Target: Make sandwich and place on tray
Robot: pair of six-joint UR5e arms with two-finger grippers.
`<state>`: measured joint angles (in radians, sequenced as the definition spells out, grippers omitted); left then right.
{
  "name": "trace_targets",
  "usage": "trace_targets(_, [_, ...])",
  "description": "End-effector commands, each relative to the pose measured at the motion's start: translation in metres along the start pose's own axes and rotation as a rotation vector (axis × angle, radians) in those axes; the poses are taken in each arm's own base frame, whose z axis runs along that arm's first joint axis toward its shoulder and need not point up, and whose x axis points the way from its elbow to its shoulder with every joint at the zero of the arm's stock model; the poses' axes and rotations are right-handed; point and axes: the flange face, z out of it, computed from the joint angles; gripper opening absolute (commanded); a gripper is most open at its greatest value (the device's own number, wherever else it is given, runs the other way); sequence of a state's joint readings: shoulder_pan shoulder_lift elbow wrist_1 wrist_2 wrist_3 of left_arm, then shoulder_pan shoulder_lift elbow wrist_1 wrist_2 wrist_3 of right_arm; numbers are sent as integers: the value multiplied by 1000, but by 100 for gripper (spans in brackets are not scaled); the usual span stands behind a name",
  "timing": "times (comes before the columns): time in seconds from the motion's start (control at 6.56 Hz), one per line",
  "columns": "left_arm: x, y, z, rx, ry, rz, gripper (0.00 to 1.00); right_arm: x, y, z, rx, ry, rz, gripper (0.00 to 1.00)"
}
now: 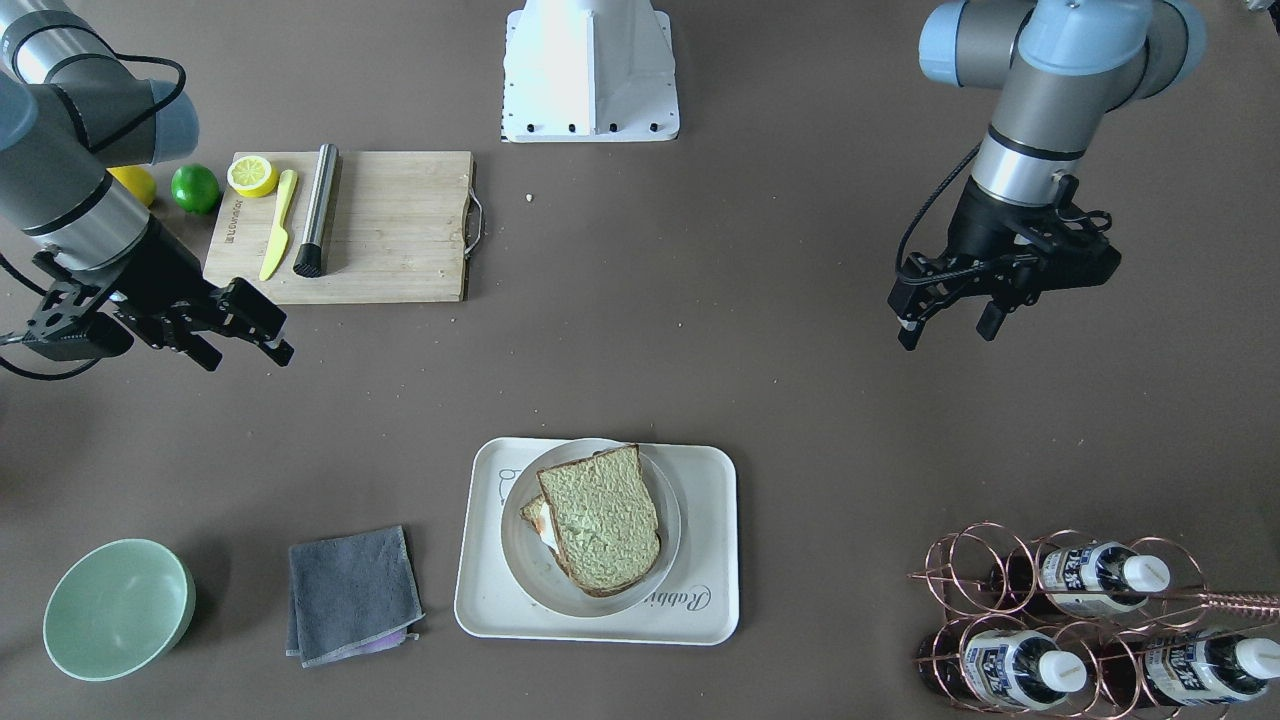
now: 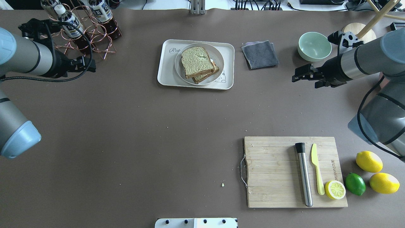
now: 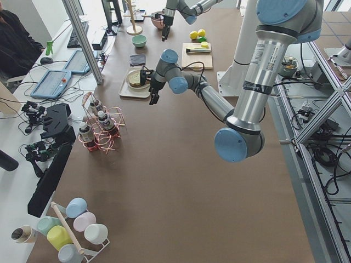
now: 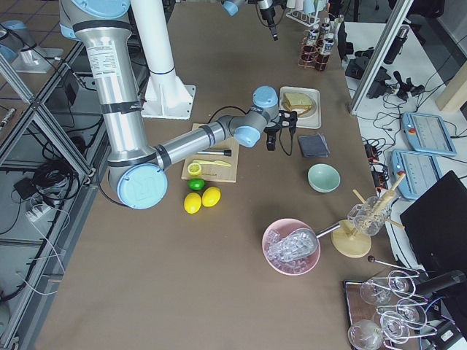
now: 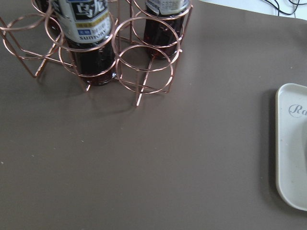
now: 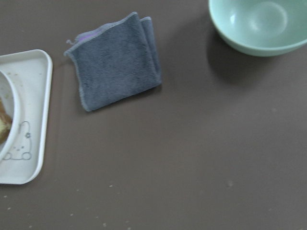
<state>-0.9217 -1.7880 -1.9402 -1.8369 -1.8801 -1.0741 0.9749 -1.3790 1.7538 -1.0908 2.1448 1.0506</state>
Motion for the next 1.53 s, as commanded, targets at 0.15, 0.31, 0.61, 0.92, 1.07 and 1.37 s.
trace_targets(0.15, [-178,-54,-68,-52,-15,194,97,149,-49,-72,-113,302,-253,100])
trace_targets(0.31, [-230,-67,-88,-75,31,213,97,216,-50,-102,-149,331,-332,100])
trace_targets(0.61, [-318,-84,-102,-94,32,269,97,316,-45,-163,-168,284,-327,100])
trace_targets(0.92, [-395,-57,-109,-152,95,232,97,384,-14,-181,-156,130,-217,100])
trace_targets(1.07, [-412,-33,-103,-178,93,192,97,385,-12,-181,-156,130,-205,100])
trace_targets(1.37, [-432,-19,-103,-185,81,152,97,382,-15,-182,-150,133,-191,100])
